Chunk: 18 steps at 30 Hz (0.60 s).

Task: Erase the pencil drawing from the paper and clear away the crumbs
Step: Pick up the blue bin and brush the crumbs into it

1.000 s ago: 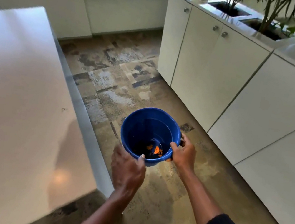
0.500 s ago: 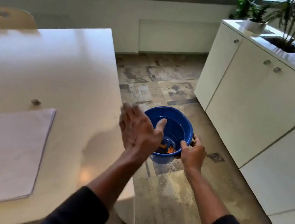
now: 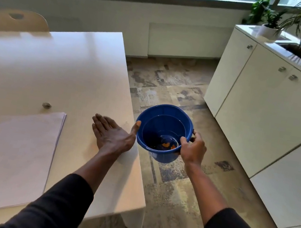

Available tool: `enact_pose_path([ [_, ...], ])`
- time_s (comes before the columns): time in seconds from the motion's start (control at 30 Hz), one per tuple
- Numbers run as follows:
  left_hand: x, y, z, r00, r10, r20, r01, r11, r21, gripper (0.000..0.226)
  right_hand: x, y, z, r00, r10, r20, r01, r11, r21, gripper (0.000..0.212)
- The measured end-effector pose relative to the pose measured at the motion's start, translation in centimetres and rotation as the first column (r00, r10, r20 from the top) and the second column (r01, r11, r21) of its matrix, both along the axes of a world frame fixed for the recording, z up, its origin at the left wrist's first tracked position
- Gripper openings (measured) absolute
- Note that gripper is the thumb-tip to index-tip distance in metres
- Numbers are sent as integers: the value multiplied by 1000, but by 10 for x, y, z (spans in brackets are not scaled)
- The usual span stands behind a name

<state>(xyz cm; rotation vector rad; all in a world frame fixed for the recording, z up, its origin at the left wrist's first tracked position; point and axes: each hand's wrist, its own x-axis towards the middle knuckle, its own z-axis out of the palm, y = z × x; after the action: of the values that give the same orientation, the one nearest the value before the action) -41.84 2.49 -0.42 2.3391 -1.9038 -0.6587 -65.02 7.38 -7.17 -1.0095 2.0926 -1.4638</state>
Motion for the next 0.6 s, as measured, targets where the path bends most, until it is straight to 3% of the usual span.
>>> enact_pose_path([
  [0.23,-43,6,-10,979,-194,59,197,980,-42,130,-3,-2,-5,1000,4,7,-4,1000,27,39],
  [0.4,-91,20,-12,868,-491,-73,485,870,-87,110,-3,0,-10,999,21,48,-22,1000,23,41],
  [0.5,-105,23,-13,854,-508,-109,492,858,-145,106,-2,-1,-11,998,15,60,-16,1000,12,36],
  [0.6,-96,21,-8,895,-437,-84,414,887,-204,107,-3,-3,-9,998,17,56,-19,1000,25,37],
])
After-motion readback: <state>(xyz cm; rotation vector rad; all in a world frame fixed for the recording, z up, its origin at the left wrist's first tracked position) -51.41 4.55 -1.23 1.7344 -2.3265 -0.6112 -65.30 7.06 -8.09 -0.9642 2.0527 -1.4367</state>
